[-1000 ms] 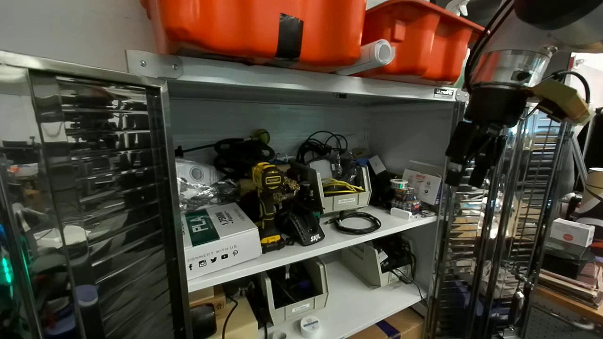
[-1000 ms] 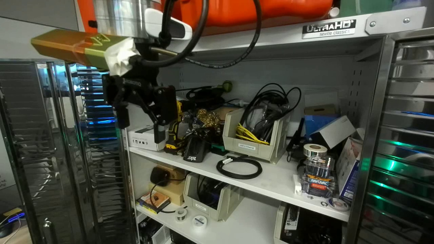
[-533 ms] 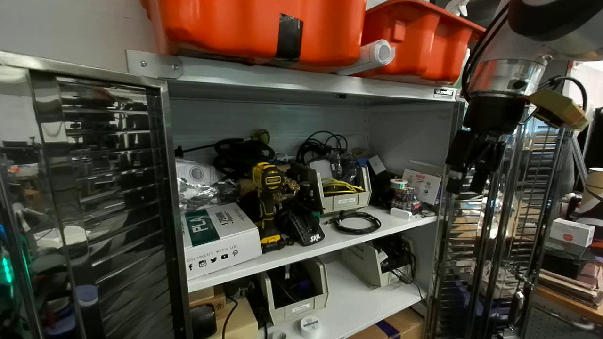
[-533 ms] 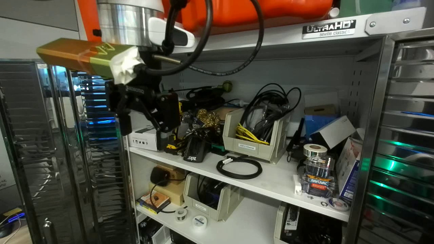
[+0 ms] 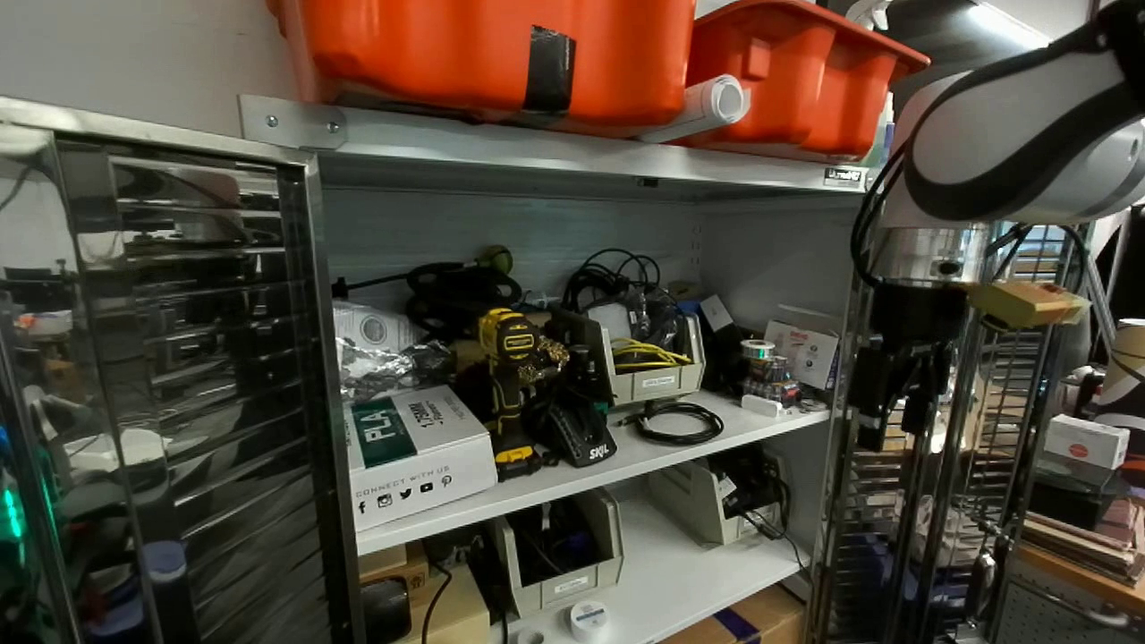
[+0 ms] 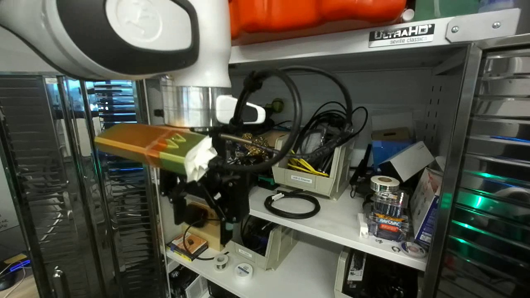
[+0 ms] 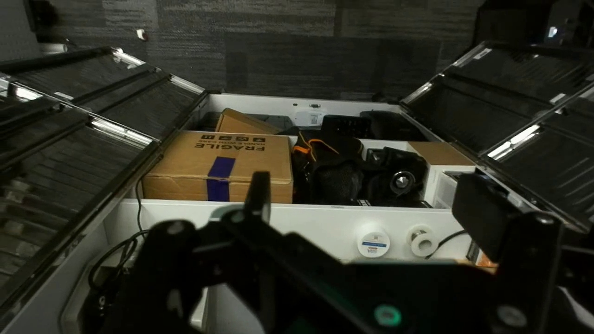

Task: Put the black cable in the gray box

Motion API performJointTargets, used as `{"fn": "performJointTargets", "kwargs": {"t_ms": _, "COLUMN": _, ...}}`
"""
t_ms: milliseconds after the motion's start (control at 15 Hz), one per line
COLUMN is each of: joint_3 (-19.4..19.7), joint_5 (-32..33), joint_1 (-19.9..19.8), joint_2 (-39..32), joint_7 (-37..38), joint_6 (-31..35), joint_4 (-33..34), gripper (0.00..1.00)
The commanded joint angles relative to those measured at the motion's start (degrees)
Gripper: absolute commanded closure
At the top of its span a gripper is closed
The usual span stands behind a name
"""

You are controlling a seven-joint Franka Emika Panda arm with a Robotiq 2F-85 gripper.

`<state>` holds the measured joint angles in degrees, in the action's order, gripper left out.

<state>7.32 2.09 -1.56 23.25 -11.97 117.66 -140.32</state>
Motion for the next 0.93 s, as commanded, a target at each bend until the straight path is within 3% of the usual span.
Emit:
{"fn": "performJointTargets", "kwargs": {"t_ms": 0, "joint_3": 0.0, "joint_5": 2.6, "joint_1": -1.9, "joint_2": -3.9, "joint_7": 0.1, "joint_6": 6.4, "joint_4": -1.9, "gripper": 0.00}}
{"fn": "performJointTargets", "kwargs": {"t_ms": 467, "joint_3": 0.2, "joint_5": 7.3, "joint_1": -5.4, "joint_2": -11.8, "joint_7": 3.1, "joint_6": 31.2, "joint_4": -8.1, "gripper": 0.00}}
{"fn": "performJointTargets", "kwargs": {"t_ms": 867, "joint_3": 0.1, "joint_5": 3.6, "joint_1": -5.9, "joint_2": -20.2, "joint_7": 7.7, "joint_6": 45.8, "joint_4": -4.8, "gripper": 0.00}}
